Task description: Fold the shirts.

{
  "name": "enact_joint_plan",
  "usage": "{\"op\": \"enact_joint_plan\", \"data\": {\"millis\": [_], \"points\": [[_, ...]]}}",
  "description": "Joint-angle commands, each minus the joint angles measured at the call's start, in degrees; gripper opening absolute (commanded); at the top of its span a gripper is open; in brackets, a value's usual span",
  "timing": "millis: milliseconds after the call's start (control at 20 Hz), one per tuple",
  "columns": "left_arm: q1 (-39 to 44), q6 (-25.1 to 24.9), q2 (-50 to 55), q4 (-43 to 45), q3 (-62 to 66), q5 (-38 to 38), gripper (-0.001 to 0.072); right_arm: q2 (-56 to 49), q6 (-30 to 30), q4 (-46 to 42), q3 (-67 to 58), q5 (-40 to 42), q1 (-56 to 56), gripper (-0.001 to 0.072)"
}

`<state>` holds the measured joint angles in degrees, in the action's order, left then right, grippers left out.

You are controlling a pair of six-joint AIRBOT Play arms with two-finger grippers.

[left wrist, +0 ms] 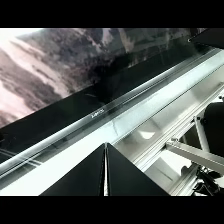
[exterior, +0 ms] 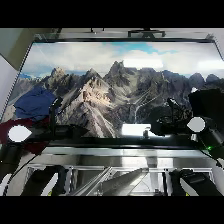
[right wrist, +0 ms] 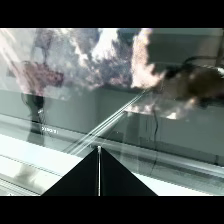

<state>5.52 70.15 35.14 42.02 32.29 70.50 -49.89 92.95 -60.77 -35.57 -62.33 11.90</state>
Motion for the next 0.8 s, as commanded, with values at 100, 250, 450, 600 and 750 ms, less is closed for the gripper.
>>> {"op": "enact_joint_plan", "data": {"millis": [100, 250, 450, 600, 750], "points": [[0.04, -0.02, -0.04, -0.02, -0.02, -0.2, 0.002, 0.04, 0.02, 0.0, 0.02, 0.0, 0.04, 0.0013], [-1.55, 1.2, -0.02, 1.66, 0.96, -1.2, 0.0279, 0.04, 0.02, 0.02, 0.02, 0.0, 0.04, 0.0013], [-14.62, 1.77, 0.24, 13.94, 11.72, -2.54, 0.0293, 0.04, 0.02, 0.0, 0.02, 0.0, 0.04, 0.0013], [-28.57, 1.7, 5.35, 22.95, 21.27, -2.25, 0.0713, 0.04, 0.02, 0.02, 0.02, 0.0, 0.04, 0.0013], [-40.5, 1.92, 13.73, 24.37, 27.76, -2.93, 0.072, 0.04, 0.02, 0.0, 0.02, 0.0, 0.04, 0.0013]]}}
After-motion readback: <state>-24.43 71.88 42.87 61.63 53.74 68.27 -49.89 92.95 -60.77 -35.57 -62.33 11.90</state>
